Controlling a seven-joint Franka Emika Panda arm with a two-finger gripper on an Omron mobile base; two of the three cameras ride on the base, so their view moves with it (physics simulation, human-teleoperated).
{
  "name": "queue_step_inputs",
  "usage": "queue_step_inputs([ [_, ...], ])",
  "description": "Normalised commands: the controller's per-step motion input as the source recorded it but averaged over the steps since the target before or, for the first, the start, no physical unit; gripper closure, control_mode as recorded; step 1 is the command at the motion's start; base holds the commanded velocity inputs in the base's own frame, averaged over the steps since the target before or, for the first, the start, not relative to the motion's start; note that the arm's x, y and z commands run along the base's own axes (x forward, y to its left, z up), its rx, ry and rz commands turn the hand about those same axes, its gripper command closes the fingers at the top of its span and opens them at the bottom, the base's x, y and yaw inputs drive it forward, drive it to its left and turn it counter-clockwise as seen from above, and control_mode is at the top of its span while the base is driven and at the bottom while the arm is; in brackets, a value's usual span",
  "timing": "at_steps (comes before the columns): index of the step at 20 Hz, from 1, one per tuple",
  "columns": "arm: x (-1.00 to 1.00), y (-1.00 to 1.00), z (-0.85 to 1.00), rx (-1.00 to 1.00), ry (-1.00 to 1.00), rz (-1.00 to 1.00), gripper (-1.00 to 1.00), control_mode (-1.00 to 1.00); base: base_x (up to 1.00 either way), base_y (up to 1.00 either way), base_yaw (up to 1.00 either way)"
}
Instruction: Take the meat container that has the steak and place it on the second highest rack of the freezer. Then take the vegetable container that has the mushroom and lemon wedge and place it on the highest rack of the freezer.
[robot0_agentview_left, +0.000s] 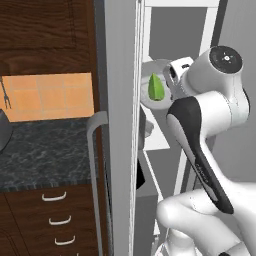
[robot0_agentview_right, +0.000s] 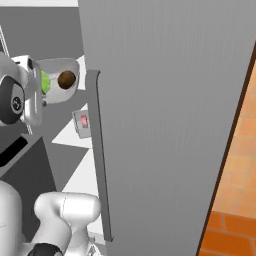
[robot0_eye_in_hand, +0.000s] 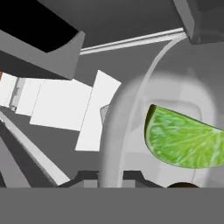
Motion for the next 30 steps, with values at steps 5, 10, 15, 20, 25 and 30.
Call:
queue_step_inputs([
  [5,0.81,0.0,0.0,0.08,0.0,0.0,1.0,-1.0,0.0,0.0,0.0],
  [10,0.94,0.0,0.0,0.04,0.0,0.0,1.0,-1.0,0.0,0.0,0.0],
  [15,1.0,0.0,-0.08,0.0,0.01,0.0,1.0,-1.0,0.0,0.0,0.0],
  [20,1.0,0.0,-0.25,0.0,0.06,0.0,1.0,-1.0,0.0,0.0,0.0],
  [25,1.0,0.0,-0.13,0.0,0.01,0.0,1.0,-1.0,0.0,0.0,0.0],
  [30,0.59,0.12,-0.06,-0.02,-0.04,0.0,-1.0,-1.0,0.0,0.0,0.0],
])
